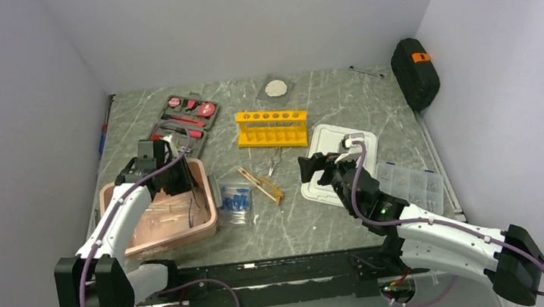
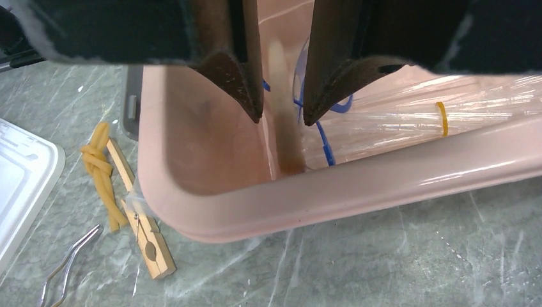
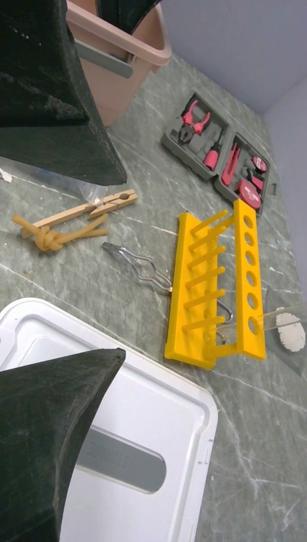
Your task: Organize the chemistry lab equipment
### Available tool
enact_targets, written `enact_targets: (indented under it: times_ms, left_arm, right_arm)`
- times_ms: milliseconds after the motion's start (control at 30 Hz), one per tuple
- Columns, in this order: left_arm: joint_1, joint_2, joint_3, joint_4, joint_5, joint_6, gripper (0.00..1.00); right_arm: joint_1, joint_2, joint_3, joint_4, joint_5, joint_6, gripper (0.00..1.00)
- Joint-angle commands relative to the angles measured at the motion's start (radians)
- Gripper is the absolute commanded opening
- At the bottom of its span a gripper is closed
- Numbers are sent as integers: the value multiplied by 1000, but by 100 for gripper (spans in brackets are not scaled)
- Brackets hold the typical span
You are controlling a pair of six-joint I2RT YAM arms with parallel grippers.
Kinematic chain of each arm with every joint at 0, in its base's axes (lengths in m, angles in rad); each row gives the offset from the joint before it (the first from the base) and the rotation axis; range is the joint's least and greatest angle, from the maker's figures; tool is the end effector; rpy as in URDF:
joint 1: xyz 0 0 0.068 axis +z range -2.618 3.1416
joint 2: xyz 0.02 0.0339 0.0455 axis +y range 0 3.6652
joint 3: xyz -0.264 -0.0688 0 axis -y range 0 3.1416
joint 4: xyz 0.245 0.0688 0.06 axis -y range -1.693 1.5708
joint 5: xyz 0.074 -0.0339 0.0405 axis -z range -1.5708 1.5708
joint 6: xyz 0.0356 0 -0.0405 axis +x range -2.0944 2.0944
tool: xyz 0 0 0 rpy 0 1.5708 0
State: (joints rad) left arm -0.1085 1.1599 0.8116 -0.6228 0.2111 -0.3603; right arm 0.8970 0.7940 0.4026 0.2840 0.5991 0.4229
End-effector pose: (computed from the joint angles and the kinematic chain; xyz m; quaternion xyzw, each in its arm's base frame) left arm 0.2246 -0.0320 0.2385 -0.0884 0.9465 -0.1661 0.2623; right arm 0.1324 0.1337 0.2527 0.0247 0.7373 0.2179 0.6389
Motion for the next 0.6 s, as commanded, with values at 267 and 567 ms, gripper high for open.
enact_targets:
  times_ms: [267, 567]
  left_arm:
    - [-5, -26, 16, 1, -50, 10, 46]
    - [-5, -177, 106, -112, -208, 42, 80]
  right_arm:
    - [-3, -18, -7, 10, 19, 13, 100]
    - [-3, 69, 69, -108, -121, -49, 100]
